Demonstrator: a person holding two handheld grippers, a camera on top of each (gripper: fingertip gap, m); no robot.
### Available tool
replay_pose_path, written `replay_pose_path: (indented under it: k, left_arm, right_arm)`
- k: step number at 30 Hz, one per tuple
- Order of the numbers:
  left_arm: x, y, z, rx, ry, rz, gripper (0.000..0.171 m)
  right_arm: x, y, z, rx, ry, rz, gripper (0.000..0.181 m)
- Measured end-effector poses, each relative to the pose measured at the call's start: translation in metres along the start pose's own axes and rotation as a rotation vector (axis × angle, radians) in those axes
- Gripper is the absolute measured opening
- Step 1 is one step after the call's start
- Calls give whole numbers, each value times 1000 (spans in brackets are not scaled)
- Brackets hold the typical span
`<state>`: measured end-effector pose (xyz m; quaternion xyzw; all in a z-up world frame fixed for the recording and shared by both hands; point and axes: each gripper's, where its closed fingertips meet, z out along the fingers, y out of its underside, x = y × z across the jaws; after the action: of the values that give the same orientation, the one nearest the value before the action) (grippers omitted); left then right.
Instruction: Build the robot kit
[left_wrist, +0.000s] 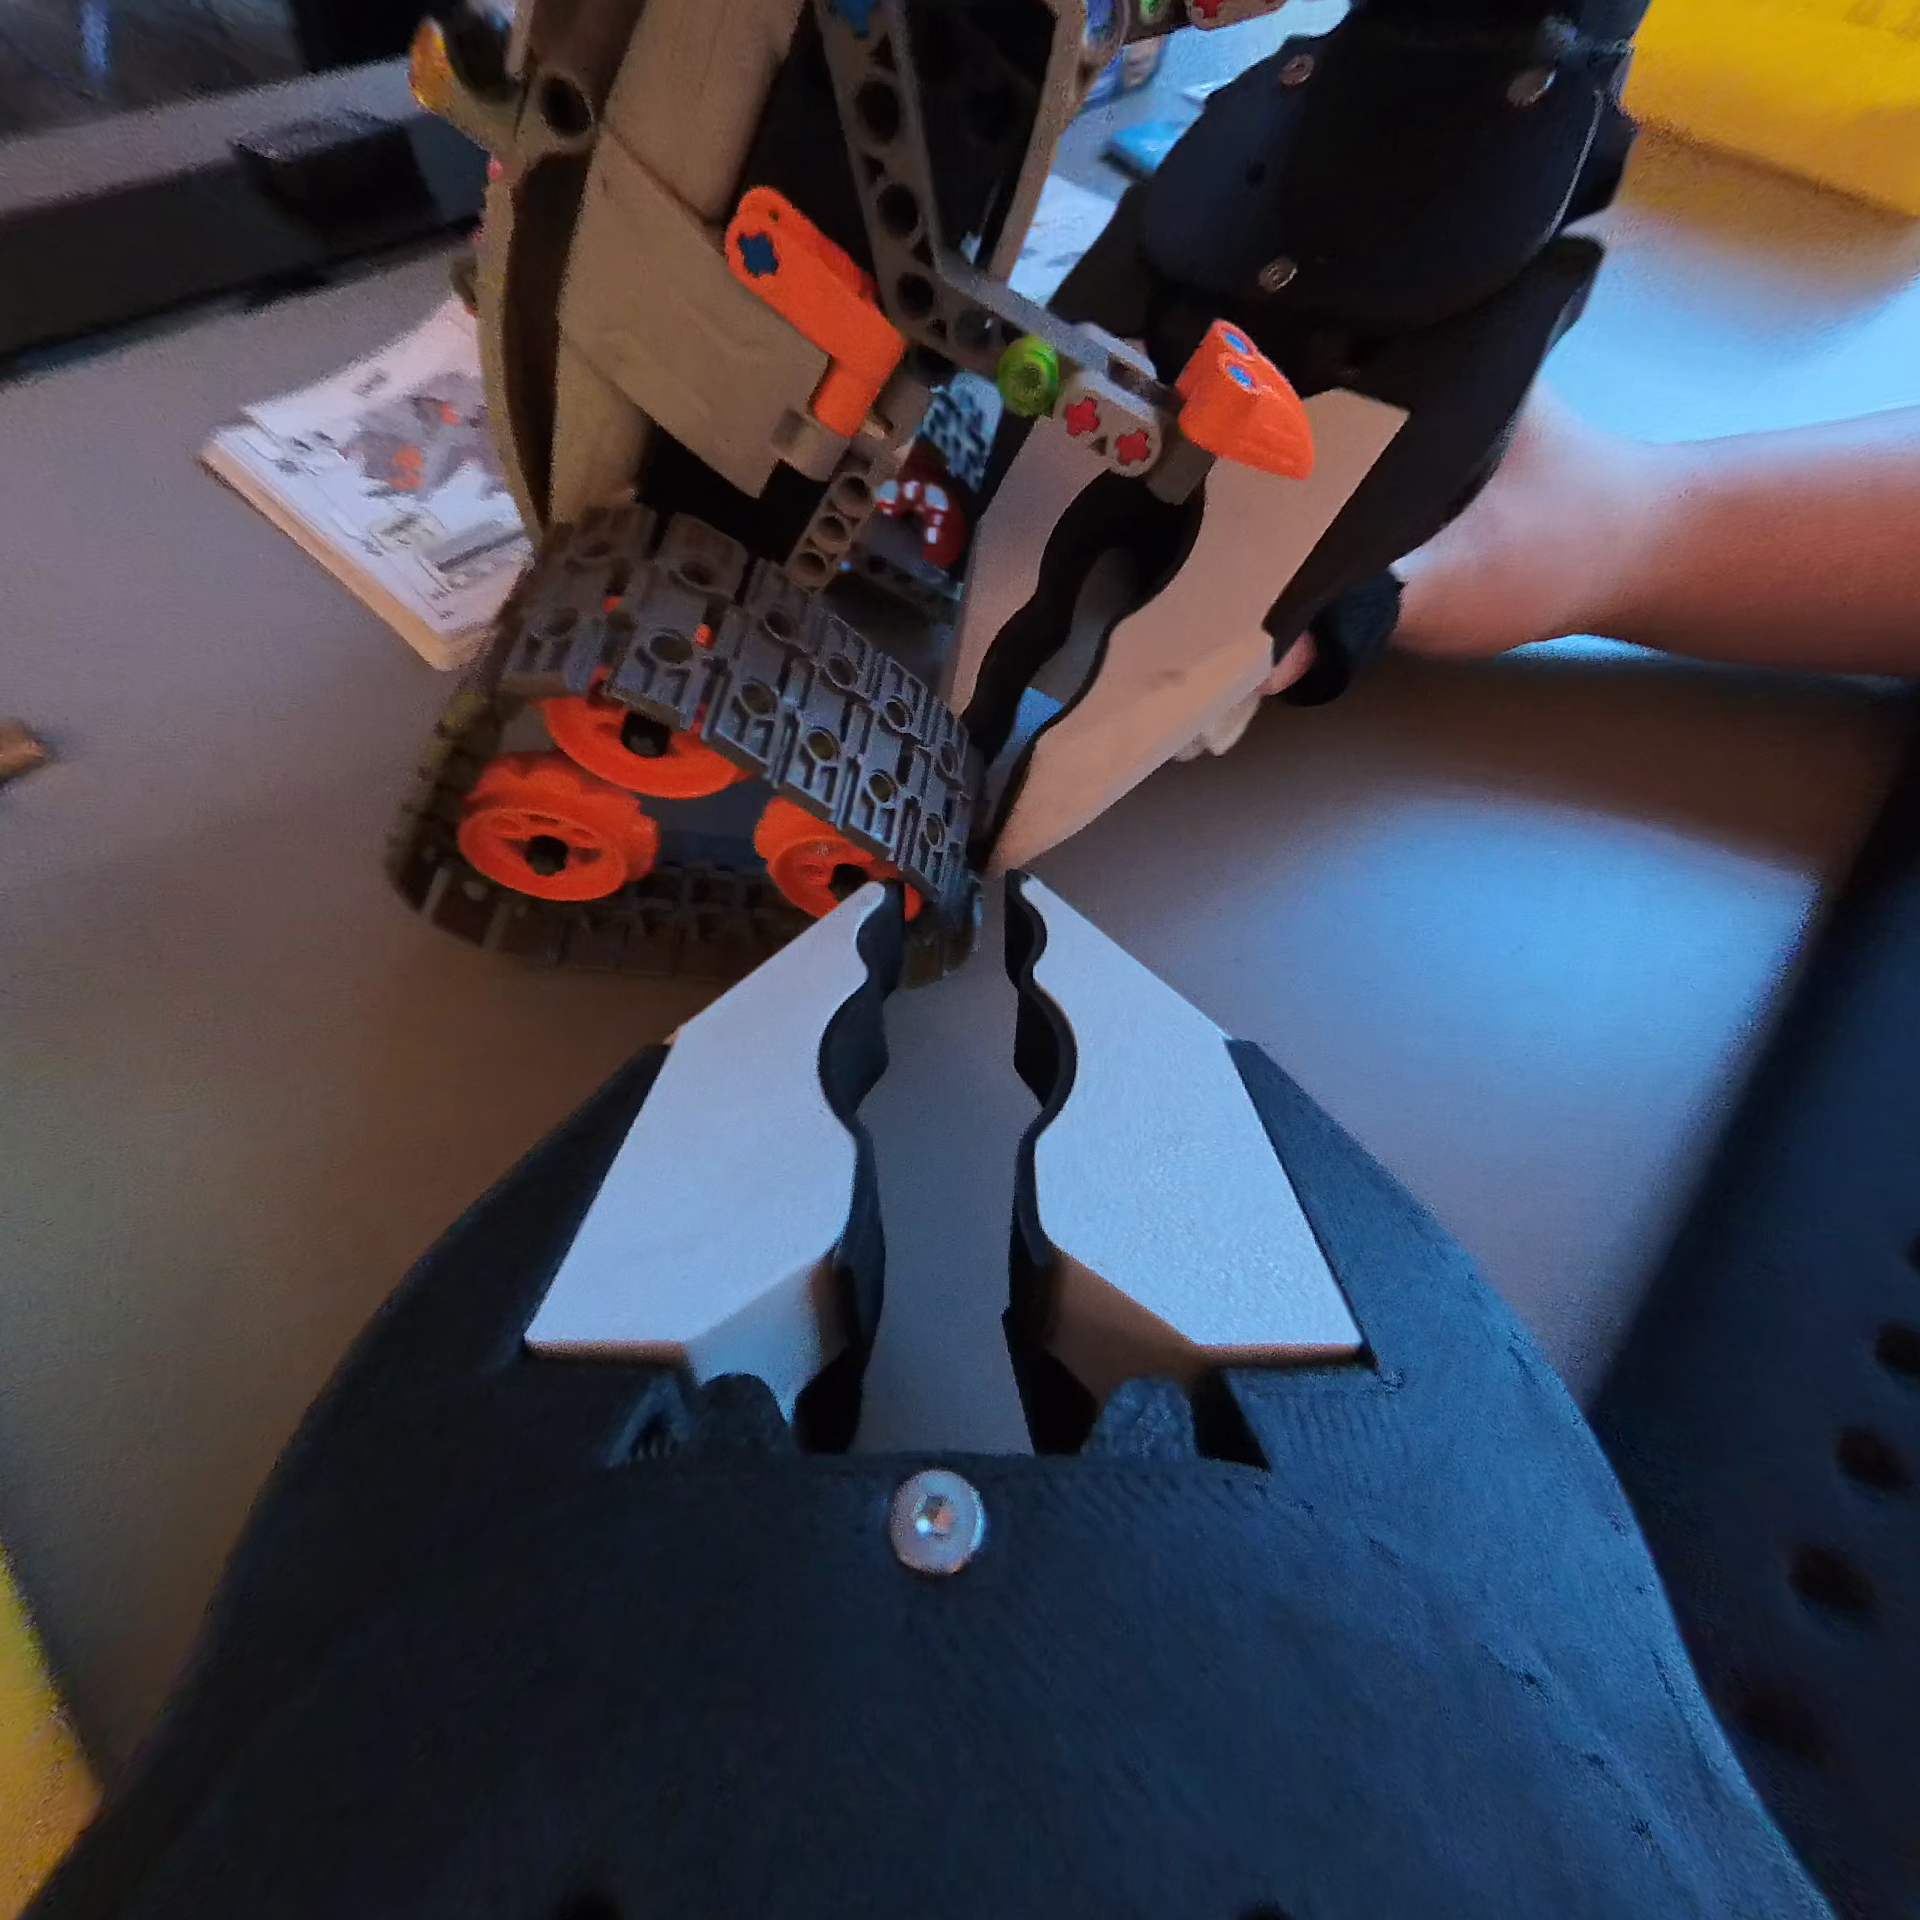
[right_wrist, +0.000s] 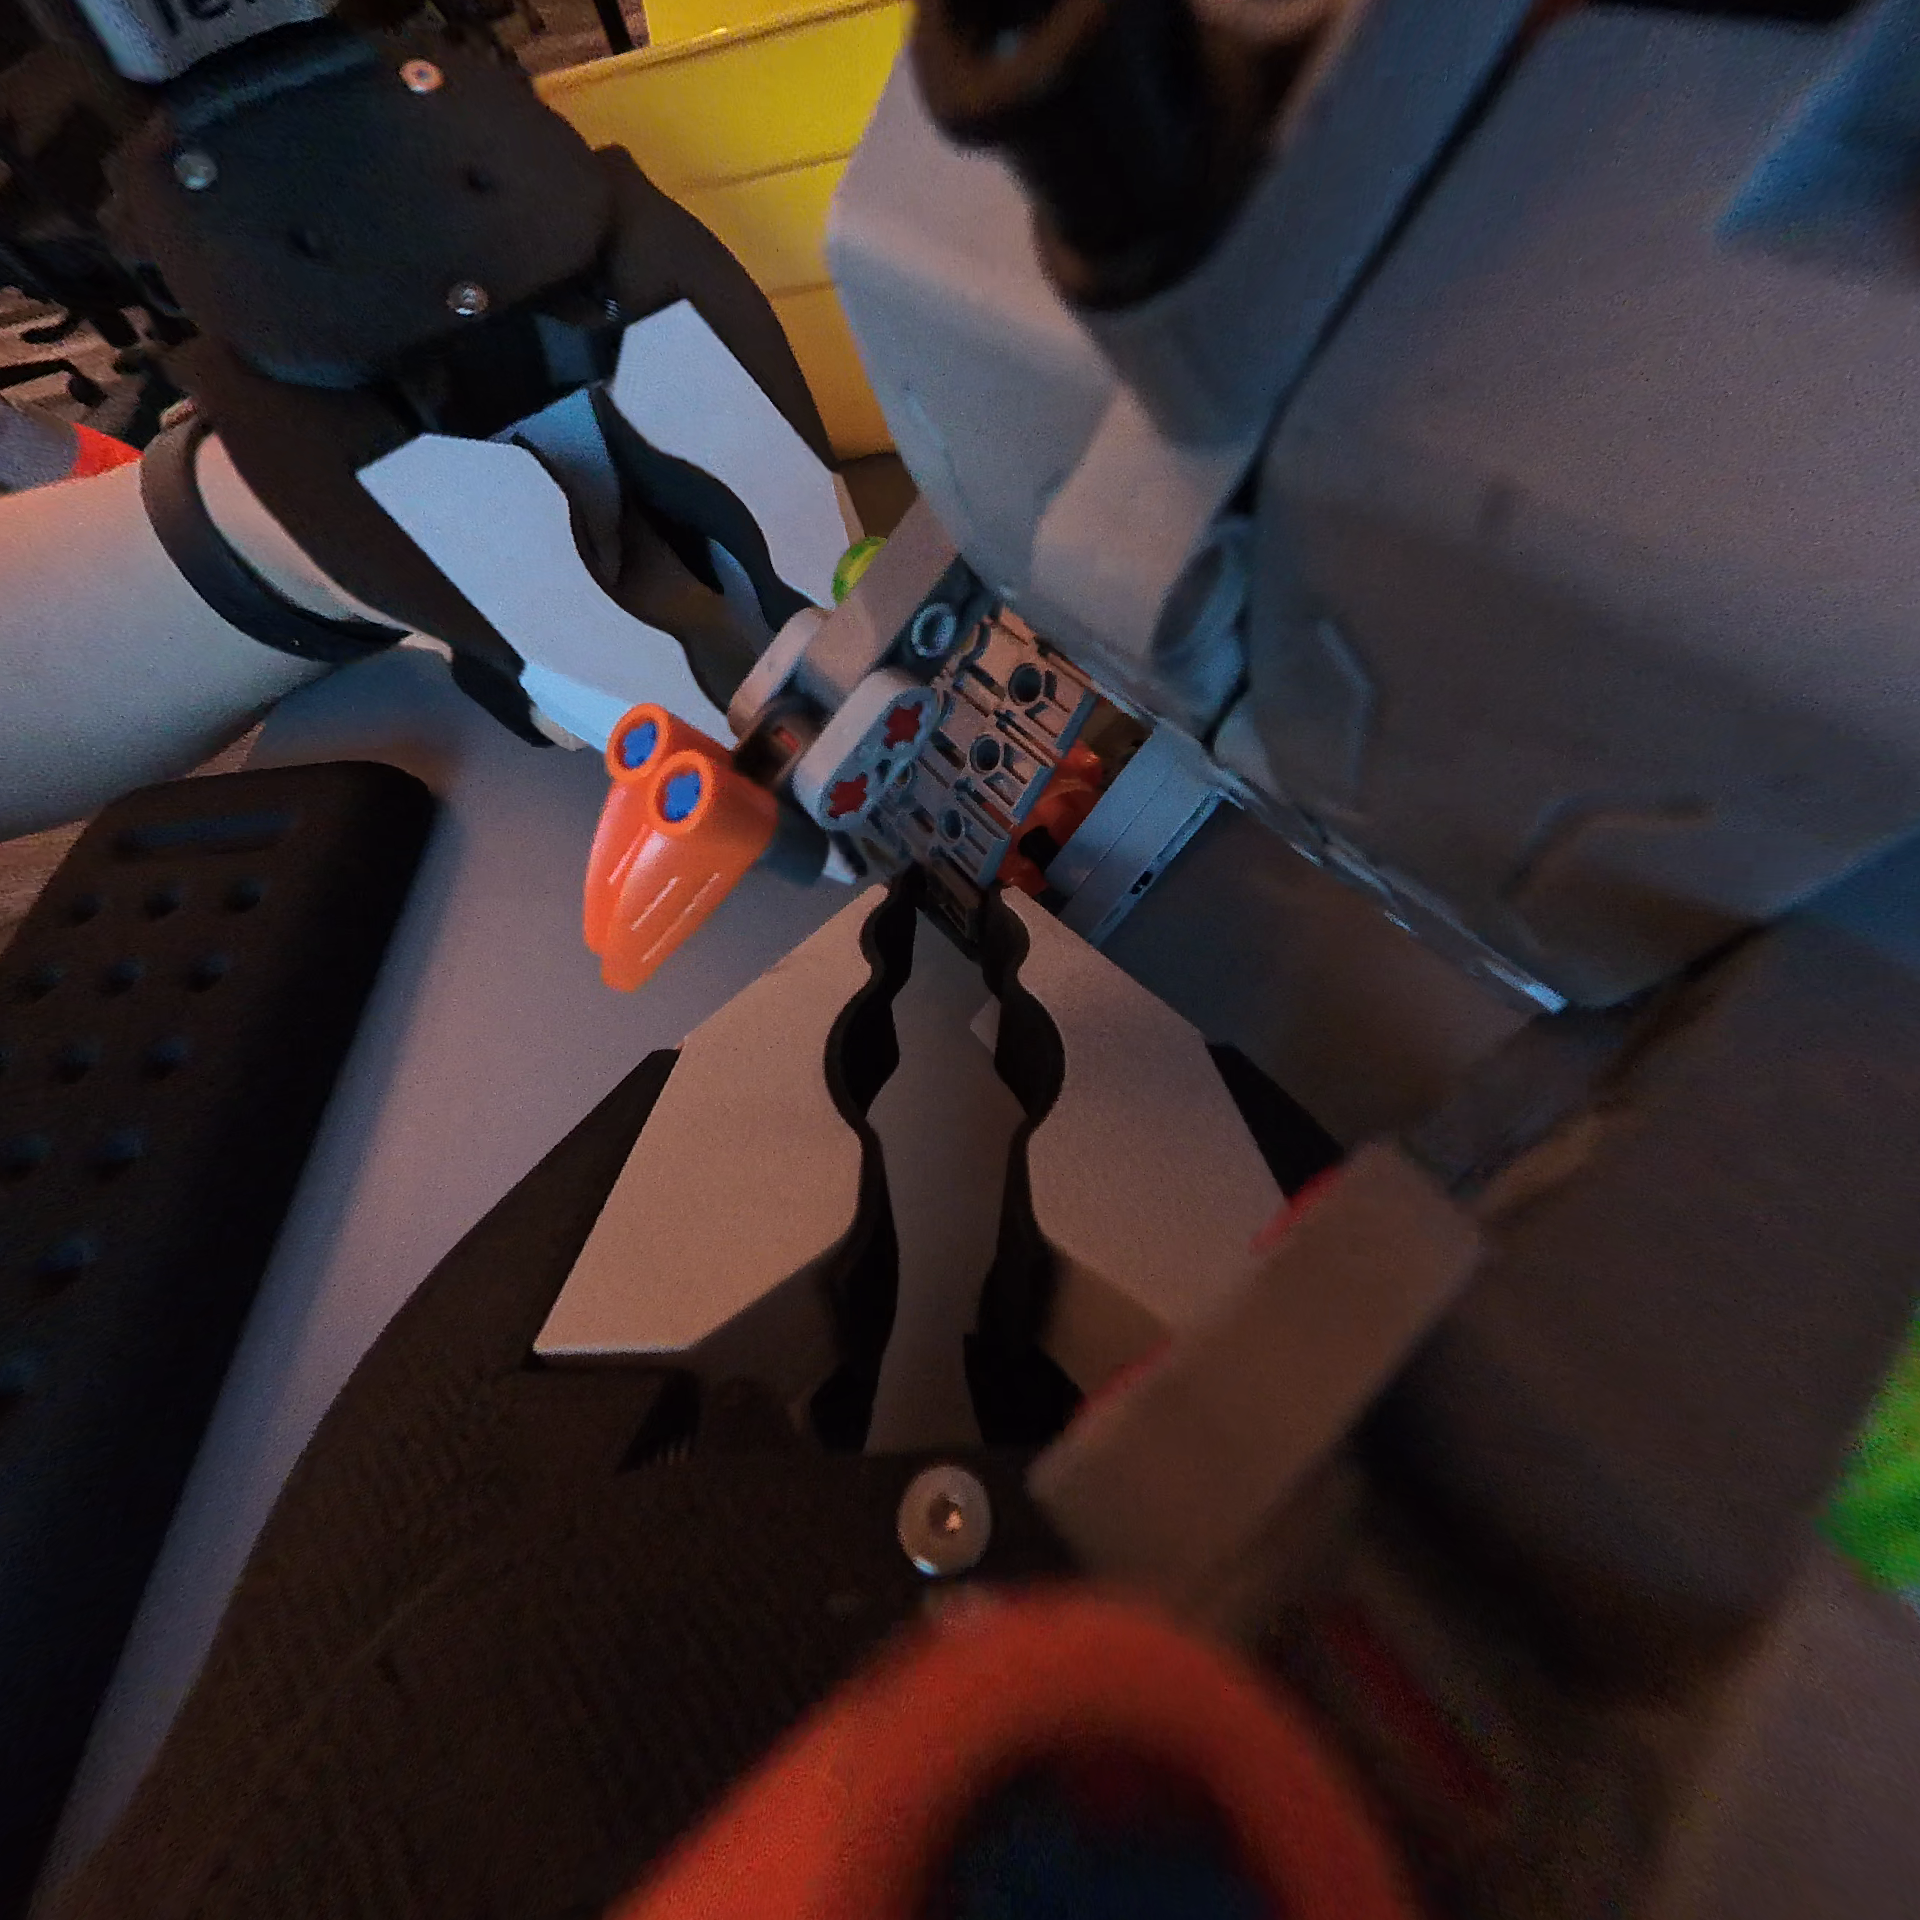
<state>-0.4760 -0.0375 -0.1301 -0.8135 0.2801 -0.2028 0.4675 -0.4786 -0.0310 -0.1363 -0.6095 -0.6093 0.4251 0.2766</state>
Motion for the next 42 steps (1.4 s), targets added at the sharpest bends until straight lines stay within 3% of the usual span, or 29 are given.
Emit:
replay_pose_path:
  k: [7, 14, 20, 30, 42]
  left_arm:
    - [-8, 12, 11, -113, -221, 234, 12]
    - [-11, 11, 11, -112, -275, 256, 12]
    - [-10, 9, 11, -97, -191, 126, 10]
    - [-11, 8, 10, -82, -184, 100, 10]
    - [-7, -6, 5, 15, -149, 38, 9]
  right_arm:
    - [2, -1, 1, 2, -13, 26, 12]
    - [3, -1, 1, 2, -7, 30, 12]
    - [3, -4, 1, 12, 5, -36, 14]
    - [8, -6, 3, 1, 103, -260, 17]
    - [6, -18, -6, 102, 116, -235, 15]
